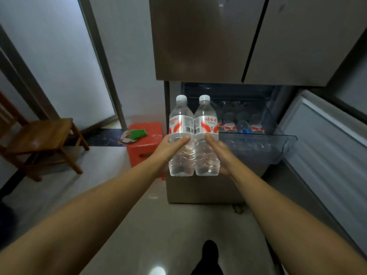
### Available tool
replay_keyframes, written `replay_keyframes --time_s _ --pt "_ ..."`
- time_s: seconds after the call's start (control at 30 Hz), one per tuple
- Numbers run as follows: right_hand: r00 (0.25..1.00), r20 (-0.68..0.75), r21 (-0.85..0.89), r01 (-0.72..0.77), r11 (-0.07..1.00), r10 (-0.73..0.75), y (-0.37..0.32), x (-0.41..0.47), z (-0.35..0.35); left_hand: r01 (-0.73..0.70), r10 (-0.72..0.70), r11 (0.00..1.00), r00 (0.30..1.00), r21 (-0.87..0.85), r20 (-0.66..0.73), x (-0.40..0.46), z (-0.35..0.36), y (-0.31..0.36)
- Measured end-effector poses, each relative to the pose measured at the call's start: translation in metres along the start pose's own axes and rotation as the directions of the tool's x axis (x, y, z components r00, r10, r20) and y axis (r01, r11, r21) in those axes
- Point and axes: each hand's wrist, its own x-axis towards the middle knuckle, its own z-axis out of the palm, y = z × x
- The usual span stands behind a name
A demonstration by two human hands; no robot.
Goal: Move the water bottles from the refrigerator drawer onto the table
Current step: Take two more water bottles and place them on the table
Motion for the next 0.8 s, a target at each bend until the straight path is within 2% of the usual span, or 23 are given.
replay_keyframes --time_s 0.13,0.23,0.33,0.43,0.53,0.67,0.8 --pt "0.998 -0.050 -0.357 0.023 0.934 -0.043 0.019 -0.014 0.036 -0.014 0.049 0.991 0.966 0.135 -0.255 -0.037 -0.024 -0.035" --pt "0.997 -0.025 -0.447 0.054 0.893 -0.072 0.035 -0.016 0.060 0.023 0.062 0.980 0.909 0.198 -0.412 -0.062 -0.044 -0.057" --pt "0.996 0.079 -0.504 0.080 0.860 -0.046 0.054 -0.014 0.086 0.064 0.028 0.988 0.820 0.140 -0.572 -0.095 -0.061 -0.072" --pt "0.977 0.214 -0.520 0.113 0.847 0.001 0.075 -0.015 0.115 0.084 -0.053 0.996 0.672 0.005 -0.738 -0.133 -0.077 -0.087" --pt "0.941 0.335 -0.553 0.159 0.818 0.043 0.101 -0.021 0.144 0.084 -0.100 0.994 0.521 -0.065 -0.847 -0.175 -0.091 -0.104" --pt "0.866 0.483 -0.566 0.195 0.801 0.130 0.137 -0.049 0.182 0.089 -0.128 0.990 0.295 -0.106 -0.947 -0.232 -0.099 -0.132" --pt "0.779 0.582 -0.588 0.205 0.783 0.234 0.175 -0.086 0.219 0.047 -0.170 0.985 0.075 -0.166 -0.983 -0.290 -0.100 -0.157"
